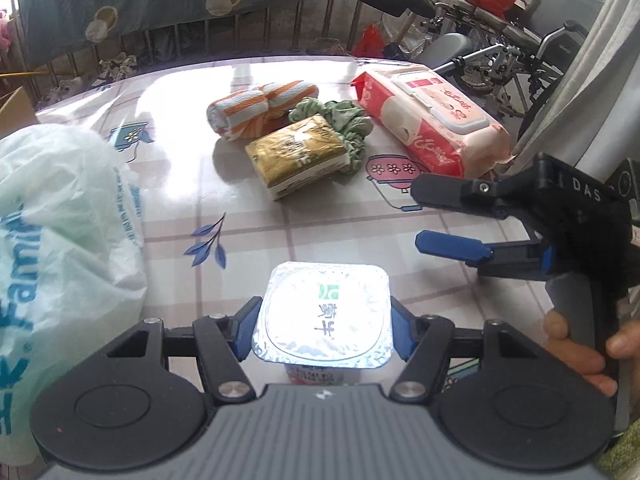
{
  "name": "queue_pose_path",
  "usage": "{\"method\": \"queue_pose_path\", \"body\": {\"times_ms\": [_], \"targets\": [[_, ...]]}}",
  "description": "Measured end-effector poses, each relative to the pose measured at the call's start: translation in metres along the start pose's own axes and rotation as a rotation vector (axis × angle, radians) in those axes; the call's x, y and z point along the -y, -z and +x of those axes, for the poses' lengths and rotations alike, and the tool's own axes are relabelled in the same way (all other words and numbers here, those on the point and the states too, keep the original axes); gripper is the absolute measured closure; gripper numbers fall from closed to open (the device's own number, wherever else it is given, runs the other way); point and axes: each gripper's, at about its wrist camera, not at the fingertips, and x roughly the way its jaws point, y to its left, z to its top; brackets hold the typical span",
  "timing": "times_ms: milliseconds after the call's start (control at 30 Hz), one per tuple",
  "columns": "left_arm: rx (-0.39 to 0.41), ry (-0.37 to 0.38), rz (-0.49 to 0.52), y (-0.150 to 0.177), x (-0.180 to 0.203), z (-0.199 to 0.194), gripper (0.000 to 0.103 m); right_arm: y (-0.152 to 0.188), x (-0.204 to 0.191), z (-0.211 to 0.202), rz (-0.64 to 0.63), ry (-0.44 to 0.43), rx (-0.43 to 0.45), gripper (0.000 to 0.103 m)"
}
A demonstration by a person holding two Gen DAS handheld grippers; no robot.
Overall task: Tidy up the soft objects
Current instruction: 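Grasp gold snack packet with right gripper while left gripper holds yogurt cup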
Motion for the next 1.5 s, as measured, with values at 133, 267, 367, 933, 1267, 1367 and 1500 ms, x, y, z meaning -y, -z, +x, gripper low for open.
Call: {"method": "queue_pose_path", "body": {"times_ms": [133, 267, 367, 933, 1267, 1367, 1500], "targets": [[0.009, -0.026, -0.036, 0.016, -0.022, -0.012, 0.038, -0.007, -0.018, 0.017, -0.059, 0.045, -0.048, 0.024], [0.016, -0.009, -0.083, 0.027, -0.041, -0.017, 0.038, -0.024, -0.056, 0.034, -0.23, 0.144, -0.065, 0.024], [0.035, 0.013, -0.101, 0.031, -0.048, -0.018, 0.038, -0.043, -0.082, 0.049, -0.318, 0.2, -0.066, 0.024], [0.07, 0.063, -0.121, 0.038, -0.057, -0.023, 0.038, -0.079, -0.118, 0.146, -0.48, 0.396, -0.314, 0.026], [0.079, 0.067, -0.125, 0.036, -0.059, -0.023, 0.038, -0.025, -0.137, 0.118, -0.635, 0.468, -0.391, 0.025], [0.078, 0.073, -0.134, 0.036, -0.06, -0.023, 0.038, -0.02, -0.146, 0.135, -0.78, 0.515, -0.4, 0.023], [0.075, 0.081, -0.141, 0.036, -0.063, -0.023, 0.038, -0.02, -0.148, 0.157, -0.869, 0.536, -0.469, 0.023]]}}
